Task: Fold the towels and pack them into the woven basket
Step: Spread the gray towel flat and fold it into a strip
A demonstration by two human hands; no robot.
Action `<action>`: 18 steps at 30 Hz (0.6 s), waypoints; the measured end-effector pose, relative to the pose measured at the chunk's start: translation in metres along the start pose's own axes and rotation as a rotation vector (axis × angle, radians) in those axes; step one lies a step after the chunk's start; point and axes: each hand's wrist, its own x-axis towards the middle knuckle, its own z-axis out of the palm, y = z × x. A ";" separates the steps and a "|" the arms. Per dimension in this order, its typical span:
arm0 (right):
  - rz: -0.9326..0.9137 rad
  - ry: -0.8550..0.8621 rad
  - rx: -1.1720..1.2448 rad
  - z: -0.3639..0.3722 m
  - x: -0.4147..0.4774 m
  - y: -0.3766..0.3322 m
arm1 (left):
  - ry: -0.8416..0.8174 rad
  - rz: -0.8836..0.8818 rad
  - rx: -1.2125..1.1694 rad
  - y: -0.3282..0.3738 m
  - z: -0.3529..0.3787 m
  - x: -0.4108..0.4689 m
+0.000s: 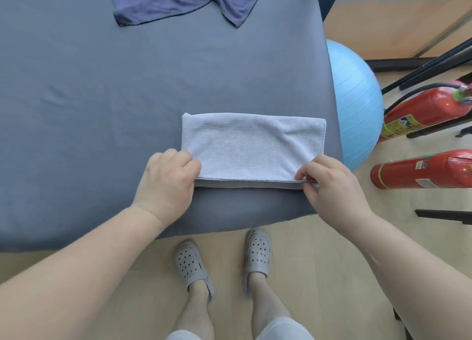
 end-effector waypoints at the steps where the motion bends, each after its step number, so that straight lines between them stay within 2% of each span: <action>1: 0.005 -0.002 -0.021 0.002 -0.001 0.001 | -0.012 -0.004 0.006 0.002 0.003 -0.004; 9: -0.007 0.054 -0.146 0.008 -0.002 0.012 | 0.009 -0.034 -0.035 0.009 0.007 -0.012; 18: -0.018 0.024 -0.221 0.012 -0.008 0.010 | -0.192 -0.122 -0.152 0.012 0.000 -0.009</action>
